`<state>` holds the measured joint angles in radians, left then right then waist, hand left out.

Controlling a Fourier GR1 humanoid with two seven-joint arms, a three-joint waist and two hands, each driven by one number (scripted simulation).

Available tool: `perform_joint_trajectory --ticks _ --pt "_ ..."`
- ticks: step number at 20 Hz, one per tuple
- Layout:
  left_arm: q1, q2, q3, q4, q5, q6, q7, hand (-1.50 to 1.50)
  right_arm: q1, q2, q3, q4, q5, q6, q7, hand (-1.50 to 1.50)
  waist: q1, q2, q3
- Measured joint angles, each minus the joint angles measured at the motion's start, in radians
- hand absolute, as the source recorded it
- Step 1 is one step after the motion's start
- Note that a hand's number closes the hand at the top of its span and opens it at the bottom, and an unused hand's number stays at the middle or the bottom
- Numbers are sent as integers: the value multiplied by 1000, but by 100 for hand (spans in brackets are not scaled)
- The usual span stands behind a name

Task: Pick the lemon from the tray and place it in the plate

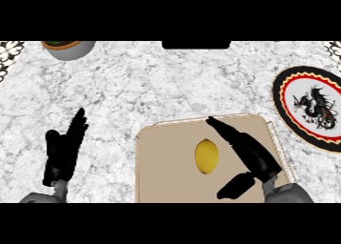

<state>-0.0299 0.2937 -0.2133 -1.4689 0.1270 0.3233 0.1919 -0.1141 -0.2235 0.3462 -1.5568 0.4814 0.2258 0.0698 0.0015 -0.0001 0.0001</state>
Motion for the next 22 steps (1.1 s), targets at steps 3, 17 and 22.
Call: perform_joint_trajectory --ticks 3,17,22 --pt "-16 -15 32 11 -16 -25 12 0 -20 18 -24 32 14 24 -14 -150 0 0 0" --pt "-7 -98 105 7 -113 -91 24 0 -34 116 -35 176 157 -10 -107 150 0 -1 -1" --pt "-14 -106 130 9 -128 -115 32 0 -65 115 -66 226 196 -55 -193 150 1 -3 -1"
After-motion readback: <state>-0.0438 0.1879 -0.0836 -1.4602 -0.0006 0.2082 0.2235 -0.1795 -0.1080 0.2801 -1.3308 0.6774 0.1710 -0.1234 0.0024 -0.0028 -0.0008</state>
